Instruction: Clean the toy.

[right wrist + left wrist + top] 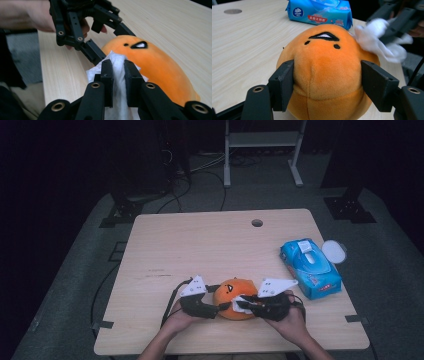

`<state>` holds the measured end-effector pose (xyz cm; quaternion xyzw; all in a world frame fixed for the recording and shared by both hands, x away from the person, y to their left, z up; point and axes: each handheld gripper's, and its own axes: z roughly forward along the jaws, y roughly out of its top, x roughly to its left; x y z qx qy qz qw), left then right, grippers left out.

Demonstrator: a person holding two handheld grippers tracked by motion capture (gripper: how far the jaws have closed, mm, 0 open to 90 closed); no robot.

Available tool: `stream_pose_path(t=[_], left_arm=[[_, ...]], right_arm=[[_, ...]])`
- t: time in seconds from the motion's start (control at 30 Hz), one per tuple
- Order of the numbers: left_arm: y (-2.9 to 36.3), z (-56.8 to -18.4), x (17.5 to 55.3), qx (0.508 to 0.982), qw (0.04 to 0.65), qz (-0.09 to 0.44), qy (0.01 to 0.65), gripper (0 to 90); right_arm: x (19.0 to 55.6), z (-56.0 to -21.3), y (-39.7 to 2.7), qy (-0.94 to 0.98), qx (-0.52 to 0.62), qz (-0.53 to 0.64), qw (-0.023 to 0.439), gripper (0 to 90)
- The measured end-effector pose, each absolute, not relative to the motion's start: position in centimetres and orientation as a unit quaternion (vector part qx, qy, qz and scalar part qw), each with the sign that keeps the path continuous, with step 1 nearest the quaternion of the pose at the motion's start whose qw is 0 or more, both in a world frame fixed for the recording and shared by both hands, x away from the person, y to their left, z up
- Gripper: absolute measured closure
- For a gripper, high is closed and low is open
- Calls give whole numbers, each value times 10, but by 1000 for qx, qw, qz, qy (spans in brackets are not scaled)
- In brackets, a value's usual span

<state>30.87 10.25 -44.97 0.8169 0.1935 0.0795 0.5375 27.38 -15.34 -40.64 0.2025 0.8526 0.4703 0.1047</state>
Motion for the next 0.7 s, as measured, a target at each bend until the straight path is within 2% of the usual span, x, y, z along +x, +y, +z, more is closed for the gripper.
stream_pose_path(t=[0.13,0.17,0.23,0.27,0.33,0.47,0.57,0.63,0.7], left_arm=[[108,-451,311,815,539,78,197,313],[108,-451,311,812,540,80,206,280],[106,-448,312,806,537,80,235,151],[105,-449,312,805,539,72,237,134],[102,-451,311,807,543,64,225,222],[95,-446,304,813,545,80,187,326],[94,-444,300,823,535,94,169,336],[97,-446,303,821,537,92,169,333],[100,-447,307,812,540,87,203,245]], right_arm=[[279,-405,-161,850,214,465,125,791],[282,-405,-167,849,221,460,137,791],[288,-407,-181,841,245,463,136,792],[290,-408,-187,837,256,463,135,792],[291,-408,-189,832,267,469,127,793],[282,-406,-169,837,232,484,108,795],[274,-403,-154,850,203,469,129,797],[278,-402,-160,844,215,474,130,800],[284,-403,-171,840,233,469,144,800]])
